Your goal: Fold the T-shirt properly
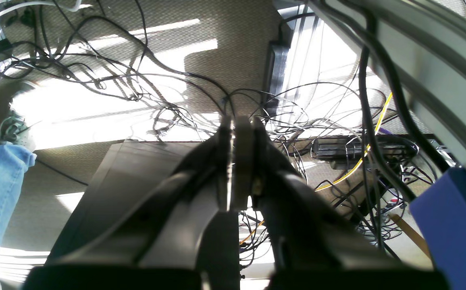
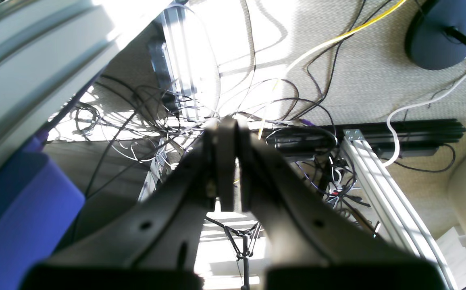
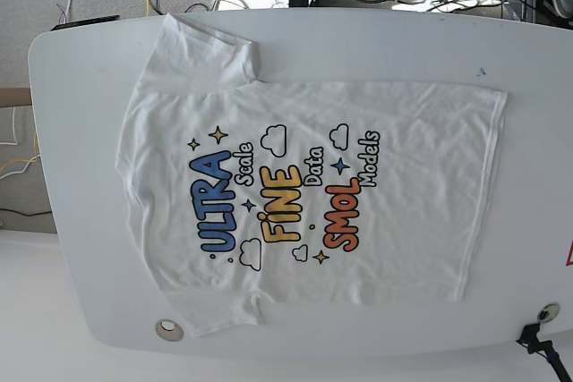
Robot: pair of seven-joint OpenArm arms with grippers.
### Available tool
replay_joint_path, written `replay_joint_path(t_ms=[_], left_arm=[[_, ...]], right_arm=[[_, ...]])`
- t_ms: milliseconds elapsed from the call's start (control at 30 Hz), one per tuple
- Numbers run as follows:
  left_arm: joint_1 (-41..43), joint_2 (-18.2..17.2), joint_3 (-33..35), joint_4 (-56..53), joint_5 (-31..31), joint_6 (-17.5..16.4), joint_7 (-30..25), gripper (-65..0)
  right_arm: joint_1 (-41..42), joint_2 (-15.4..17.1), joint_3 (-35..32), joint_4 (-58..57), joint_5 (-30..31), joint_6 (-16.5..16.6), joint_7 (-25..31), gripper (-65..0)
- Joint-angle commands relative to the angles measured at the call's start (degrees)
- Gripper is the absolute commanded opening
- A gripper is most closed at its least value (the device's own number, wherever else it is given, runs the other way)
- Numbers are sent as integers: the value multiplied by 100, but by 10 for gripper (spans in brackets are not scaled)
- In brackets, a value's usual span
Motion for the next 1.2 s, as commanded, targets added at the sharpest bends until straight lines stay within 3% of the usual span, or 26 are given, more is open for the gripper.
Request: replay_joint_path(t_ms=[0,1167], left_arm=[[-1,5,-13,-3,23,-2,-54,-650],[178,-58,17,35,80,-6,-390,-650]], right_arm=[[-20,9,0,-16,-22,29,3,-643],[-138,37,34,-102,-236,17,17,-648]])
